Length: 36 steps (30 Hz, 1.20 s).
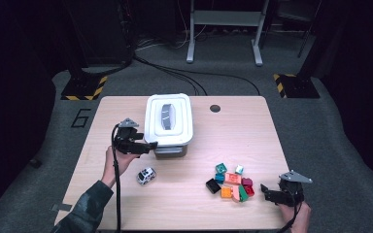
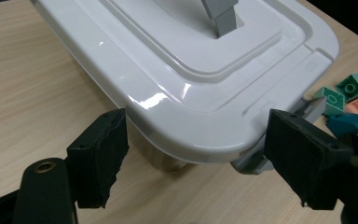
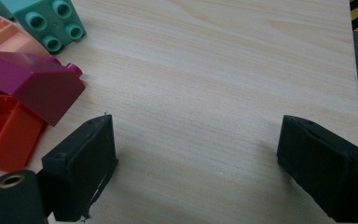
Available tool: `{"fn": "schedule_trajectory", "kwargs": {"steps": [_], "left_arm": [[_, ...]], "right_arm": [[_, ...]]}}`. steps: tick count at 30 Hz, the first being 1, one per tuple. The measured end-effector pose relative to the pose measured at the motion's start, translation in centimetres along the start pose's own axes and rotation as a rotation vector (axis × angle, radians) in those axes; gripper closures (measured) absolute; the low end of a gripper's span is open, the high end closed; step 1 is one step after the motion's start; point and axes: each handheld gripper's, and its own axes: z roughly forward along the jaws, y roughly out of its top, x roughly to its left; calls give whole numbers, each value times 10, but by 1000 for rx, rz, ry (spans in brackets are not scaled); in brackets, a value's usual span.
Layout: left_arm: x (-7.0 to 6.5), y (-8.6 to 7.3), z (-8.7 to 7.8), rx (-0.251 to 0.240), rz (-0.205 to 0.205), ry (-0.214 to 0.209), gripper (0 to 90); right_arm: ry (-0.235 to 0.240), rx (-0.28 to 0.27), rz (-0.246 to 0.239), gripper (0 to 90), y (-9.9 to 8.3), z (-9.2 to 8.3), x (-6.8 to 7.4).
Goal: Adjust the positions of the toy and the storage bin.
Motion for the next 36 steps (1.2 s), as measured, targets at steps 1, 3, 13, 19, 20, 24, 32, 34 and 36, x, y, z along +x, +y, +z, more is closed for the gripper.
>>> {"fn": "schedule_trajectory", "kwargs": {"steps": [1,3,13,19,20,24,32,34,36], "left_arm": [[-2,0,1,4,9,-3,216],[-7,2,4,6,15,-12,219],[-28,13,21,23,47,-58,221],[-38,17,31,10,54,-85,223],[-39,18,33,13,65,-88,223],[-46,22,41,12,63,-117,220],[-40,12,34,-7,49,-117,162],[-35,7,27,-19,46,-100,149],[-27,0,18,-37,33,-75,140]], "right_arm": [[-1,1,-2,106,0,0,0],[0,0,-7,105,0,0,0],[-3,11,-7,78,1,1,1],[-6,51,-8,67,4,1,1],[-6,56,-4,67,5,0,1],[9,55,24,83,8,0,-1],[44,-4,47,89,31,-20,3],[50,-32,40,91,40,-25,8],[55,-38,19,92,50,-29,13]]}}
